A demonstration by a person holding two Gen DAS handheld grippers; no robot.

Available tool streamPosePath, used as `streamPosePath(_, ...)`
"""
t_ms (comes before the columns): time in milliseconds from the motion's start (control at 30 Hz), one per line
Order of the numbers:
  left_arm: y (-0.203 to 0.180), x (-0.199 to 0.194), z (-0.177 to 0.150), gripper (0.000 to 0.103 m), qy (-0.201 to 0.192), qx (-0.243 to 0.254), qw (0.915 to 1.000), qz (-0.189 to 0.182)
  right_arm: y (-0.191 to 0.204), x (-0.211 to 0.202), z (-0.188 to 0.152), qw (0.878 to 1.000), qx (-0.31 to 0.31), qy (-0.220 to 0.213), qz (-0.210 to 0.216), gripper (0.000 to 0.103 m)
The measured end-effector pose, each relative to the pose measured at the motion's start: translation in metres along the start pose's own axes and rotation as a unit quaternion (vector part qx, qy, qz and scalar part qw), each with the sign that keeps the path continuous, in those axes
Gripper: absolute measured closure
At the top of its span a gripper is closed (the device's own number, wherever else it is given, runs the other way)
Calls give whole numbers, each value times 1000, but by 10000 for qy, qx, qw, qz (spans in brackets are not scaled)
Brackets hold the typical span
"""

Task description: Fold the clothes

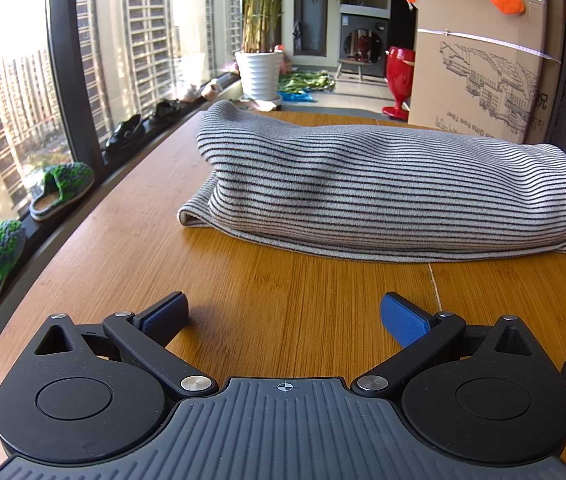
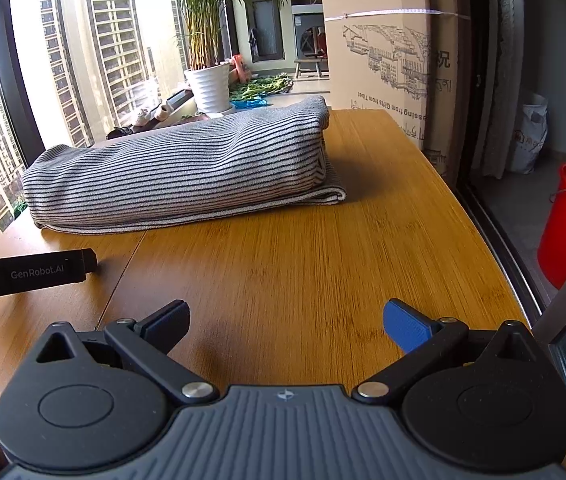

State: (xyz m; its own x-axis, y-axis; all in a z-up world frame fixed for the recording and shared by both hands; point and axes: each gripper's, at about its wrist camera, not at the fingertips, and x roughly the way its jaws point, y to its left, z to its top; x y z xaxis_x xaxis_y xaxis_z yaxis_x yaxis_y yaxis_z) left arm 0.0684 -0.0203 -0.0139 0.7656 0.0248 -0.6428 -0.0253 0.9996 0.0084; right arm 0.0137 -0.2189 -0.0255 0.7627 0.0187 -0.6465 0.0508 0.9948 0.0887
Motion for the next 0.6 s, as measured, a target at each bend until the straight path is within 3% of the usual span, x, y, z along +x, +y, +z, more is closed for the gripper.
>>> streamPosePath(200,0,0,0,0,0,0,10000,-1,11,5,1,9992,-290,130,-251,0)
streamPosePath(600,0,0,0,0,0,0,10000,0,8,3,0,9992,-246,122,-301,0)
